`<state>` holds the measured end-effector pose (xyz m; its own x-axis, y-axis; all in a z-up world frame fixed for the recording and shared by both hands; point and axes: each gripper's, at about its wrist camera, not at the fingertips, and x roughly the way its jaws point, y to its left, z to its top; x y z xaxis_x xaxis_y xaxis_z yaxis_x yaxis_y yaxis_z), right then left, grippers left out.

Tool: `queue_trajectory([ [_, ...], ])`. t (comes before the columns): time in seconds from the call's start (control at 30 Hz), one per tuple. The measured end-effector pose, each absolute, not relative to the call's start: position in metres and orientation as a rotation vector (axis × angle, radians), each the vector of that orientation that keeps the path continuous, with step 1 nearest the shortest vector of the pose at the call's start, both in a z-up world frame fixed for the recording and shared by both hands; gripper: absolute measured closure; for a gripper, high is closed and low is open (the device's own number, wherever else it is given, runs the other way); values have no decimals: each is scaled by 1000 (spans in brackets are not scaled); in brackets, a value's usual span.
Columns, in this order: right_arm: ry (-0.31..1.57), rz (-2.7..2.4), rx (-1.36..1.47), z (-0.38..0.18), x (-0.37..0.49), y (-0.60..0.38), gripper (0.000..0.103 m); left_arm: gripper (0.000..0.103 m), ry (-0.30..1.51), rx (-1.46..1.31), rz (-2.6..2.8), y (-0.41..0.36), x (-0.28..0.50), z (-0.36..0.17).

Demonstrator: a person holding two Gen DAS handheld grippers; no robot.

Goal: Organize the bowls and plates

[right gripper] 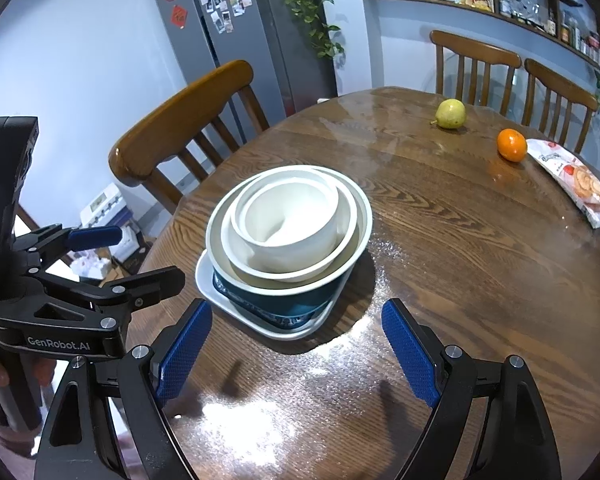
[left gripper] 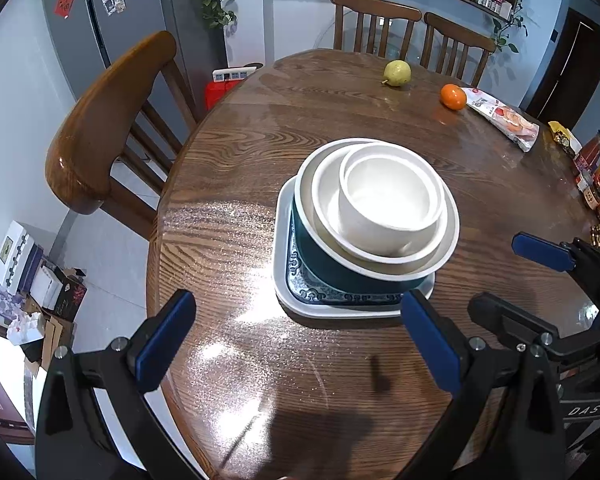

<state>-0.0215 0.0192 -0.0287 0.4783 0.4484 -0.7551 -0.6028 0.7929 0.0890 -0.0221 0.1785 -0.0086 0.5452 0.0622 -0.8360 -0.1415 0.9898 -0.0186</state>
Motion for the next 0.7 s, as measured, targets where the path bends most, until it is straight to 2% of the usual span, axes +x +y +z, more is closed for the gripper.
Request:
queue_trajectory([
  [0.7,857,641,-189,-30,-21,17,16,1,987,-84,114,177,-23,-9],
])
